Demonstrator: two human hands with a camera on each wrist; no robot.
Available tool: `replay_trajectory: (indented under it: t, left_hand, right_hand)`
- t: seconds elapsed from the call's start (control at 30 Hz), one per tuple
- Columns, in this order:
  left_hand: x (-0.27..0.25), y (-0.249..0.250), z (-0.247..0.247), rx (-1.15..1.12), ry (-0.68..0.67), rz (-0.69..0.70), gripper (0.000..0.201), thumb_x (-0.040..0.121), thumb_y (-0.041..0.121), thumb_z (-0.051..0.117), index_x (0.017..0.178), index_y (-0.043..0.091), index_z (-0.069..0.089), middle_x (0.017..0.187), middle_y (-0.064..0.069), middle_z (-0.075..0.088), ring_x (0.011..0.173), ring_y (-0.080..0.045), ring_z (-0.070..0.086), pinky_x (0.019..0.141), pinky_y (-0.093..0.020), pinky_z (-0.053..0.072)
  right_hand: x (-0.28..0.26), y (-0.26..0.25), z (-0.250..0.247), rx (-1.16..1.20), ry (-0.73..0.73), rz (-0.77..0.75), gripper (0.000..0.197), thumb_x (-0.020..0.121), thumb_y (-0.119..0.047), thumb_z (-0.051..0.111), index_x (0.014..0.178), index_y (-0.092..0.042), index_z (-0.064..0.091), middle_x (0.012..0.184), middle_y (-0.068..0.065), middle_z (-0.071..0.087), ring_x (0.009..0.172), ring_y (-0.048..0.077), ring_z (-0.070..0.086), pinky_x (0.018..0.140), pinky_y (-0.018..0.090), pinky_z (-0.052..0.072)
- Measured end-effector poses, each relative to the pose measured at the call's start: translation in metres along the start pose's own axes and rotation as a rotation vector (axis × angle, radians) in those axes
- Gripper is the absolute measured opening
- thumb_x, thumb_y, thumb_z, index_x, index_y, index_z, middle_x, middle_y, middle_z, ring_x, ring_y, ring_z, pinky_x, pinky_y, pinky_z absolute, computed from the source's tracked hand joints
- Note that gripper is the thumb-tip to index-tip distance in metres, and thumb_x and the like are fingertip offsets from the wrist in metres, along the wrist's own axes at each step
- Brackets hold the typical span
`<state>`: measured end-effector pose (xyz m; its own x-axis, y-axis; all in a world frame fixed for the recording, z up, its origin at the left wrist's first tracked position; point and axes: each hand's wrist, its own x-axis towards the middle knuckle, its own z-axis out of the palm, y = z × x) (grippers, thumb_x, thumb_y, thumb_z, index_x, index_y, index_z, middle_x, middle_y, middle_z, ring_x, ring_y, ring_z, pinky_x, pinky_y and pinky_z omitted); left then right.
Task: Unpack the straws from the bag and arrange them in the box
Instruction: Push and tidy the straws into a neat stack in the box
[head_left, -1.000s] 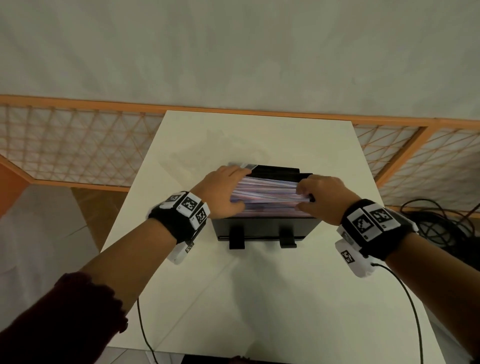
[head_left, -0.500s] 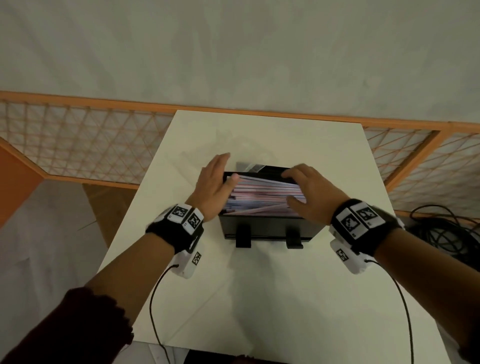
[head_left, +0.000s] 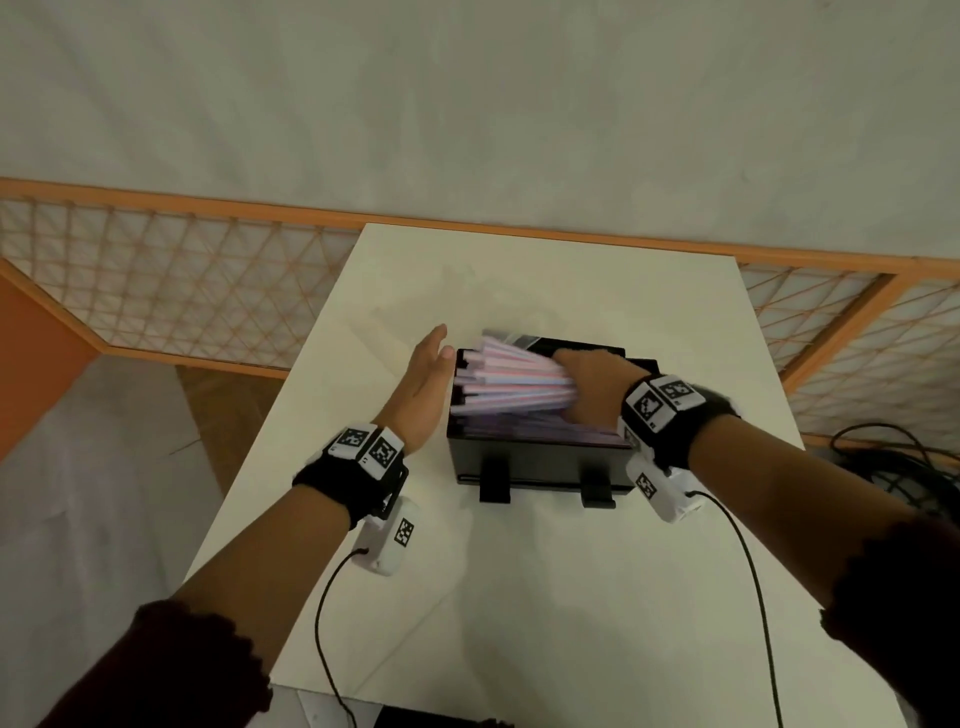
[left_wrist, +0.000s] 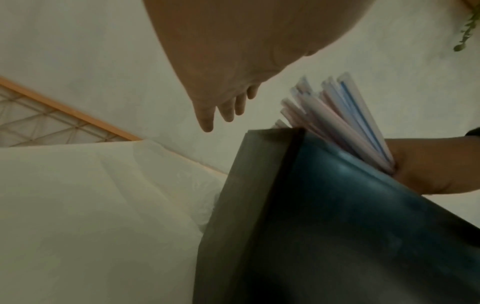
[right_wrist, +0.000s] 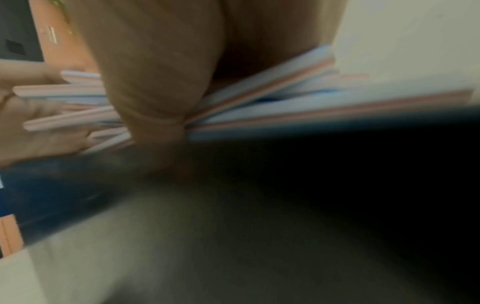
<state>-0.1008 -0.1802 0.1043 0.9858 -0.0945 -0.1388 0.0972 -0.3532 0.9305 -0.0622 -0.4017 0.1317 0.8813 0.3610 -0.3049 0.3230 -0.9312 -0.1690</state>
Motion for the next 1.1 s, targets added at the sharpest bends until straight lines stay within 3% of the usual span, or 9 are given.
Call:
replay_trajectory:
  t: [0.2, 0.3, 0.43, 0.53, 0.67, 0.77, 0.87, 0.97, 1.1]
  left_hand:
    - [0.004, 0.007, -0.010, 0.021, 0.012, 0.021, 0.053, 0.101, 0.041, 0.016, 0.150, 0.022, 0.018, 0.156, 0.009, 0.018, 0.142, -0.006, 0.016, 0.107, -0.017, 0.011]
    - [0.005, 0.007, -0.004, 0.043, -0.025, 0.024, 0.053, 0.101, 0.039, 0.015, 0.150, 0.020, 0.017, 0.156, 0.007, 0.017, 0.142, -0.005, 0.015, 0.107, -0.016, 0.010]
    - [0.007, 0.002, 0.006, 0.084, -0.018, 0.023, 0.053, 0.101, 0.039, 0.017, 0.150, 0.018, 0.016, 0.157, 0.004, 0.016, 0.143, -0.008, 0.014, 0.110, -0.019, 0.011]
    - [0.011, -0.002, 0.022, 0.325, -0.058, 0.056, 0.056, 0.101, 0.041, 0.020, 0.151, 0.017, 0.011, 0.159, 0.001, 0.007, 0.146, -0.012, 0.002, 0.119, -0.030, 0.003]
    - [0.011, -0.004, 0.033, 0.623, -0.064, 0.157, 0.059, 0.100, 0.046, 0.019, 0.151, 0.018, 0.006, 0.160, 0.003, 0.003, 0.146, -0.011, -0.009, 0.119, -0.041, -0.007]
    - [0.009, -0.002, 0.024, 0.862, 0.009, 0.381, 0.071, 0.093, 0.054, 0.016, 0.151, 0.016, 0.005, 0.160, 0.001, 0.005, 0.147, -0.014, -0.006, 0.119, -0.047, -0.004]
    - [0.009, 0.006, 0.028, 1.128, -0.091, 0.572, 0.081, 0.087, 0.064, 0.016, 0.151, 0.014, 0.008, 0.160, -0.002, 0.006, 0.147, -0.017, -0.003, 0.118, -0.050, -0.002]
    - [0.010, 0.007, 0.040, 1.316, -0.216, 0.569, 0.089, 0.084, 0.072, 0.010, 0.150, 0.013, 0.013, 0.158, -0.003, 0.016, 0.147, -0.019, 0.007, 0.118, -0.051, 0.001]
    - [0.011, -0.001, 0.044, 1.211, -0.249, 0.535, 0.096, 0.080, 0.075, -0.004, 0.145, 0.013, 0.029, 0.144, -0.006, 0.042, 0.132, -0.025, 0.038, 0.112, -0.045, 0.023]
  right_hand:
    - [-0.002, 0.004, -0.015, 0.029, -0.019, -0.021, 0.056, 0.078, -0.030, 0.063, 0.131, -0.025, 0.044, 0.117, 0.006, 0.063, 0.103, 0.029, 0.061, 0.086, 0.033, 0.048]
    - [-0.003, 0.008, -0.009, 0.010, -0.078, 0.028, 0.071, 0.071, -0.033, 0.072, 0.134, -0.021, 0.040, 0.127, 0.005, 0.054, 0.113, 0.027, 0.055, 0.093, 0.035, 0.047]
    - [-0.011, 0.017, -0.003, 0.045, -0.103, 0.082, 0.089, 0.073, -0.044, 0.073, 0.145, -0.020, 0.026, 0.142, 0.008, 0.040, 0.127, 0.029, 0.045, 0.105, 0.041, 0.040]
    - [-0.016, 0.015, 0.013, 0.057, -0.138, 0.072, 0.084, 0.080, -0.046, 0.065, 0.146, -0.019, 0.021, 0.142, 0.011, 0.036, 0.128, 0.033, 0.042, 0.106, 0.043, 0.038]
    - [-0.019, 0.012, 0.019, 0.017, -0.092, 0.036, 0.082, 0.083, -0.050, 0.058, 0.149, -0.027, 0.014, 0.148, 0.004, 0.030, 0.135, 0.028, 0.034, 0.111, 0.047, 0.029]
    - [-0.021, 0.014, 0.015, 0.014, -0.084, 0.028, 0.082, 0.083, -0.050, 0.060, 0.149, -0.030, 0.015, 0.147, 0.002, 0.032, 0.134, 0.027, 0.036, 0.110, 0.046, 0.031]
    - [-0.019, 0.004, 0.014, -0.002, -0.089, -0.041, 0.072, 0.086, -0.036, 0.059, 0.147, -0.029, 0.022, 0.137, 0.004, 0.040, 0.126, 0.027, 0.044, 0.101, 0.044, 0.040]
    - [-0.017, -0.002, 0.011, -0.040, -0.081, -0.039, 0.069, 0.085, -0.040, 0.058, 0.146, -0.026, 0.027, 0.136, 0.003, 0.042, 0.126, 0.026, 0.044, 0.102, 0.043, 0.039]
    - [-0.017, 0.013, 0.003, 0.094, -0.147, 0.081, 0.070, 0.082, -0.053, 0.061, 0.138, -0.019, 0.038, 0.135, 0.007, 0.048, 0.120, 0.024, 0.051, 0.102, 0.034, 0.041]
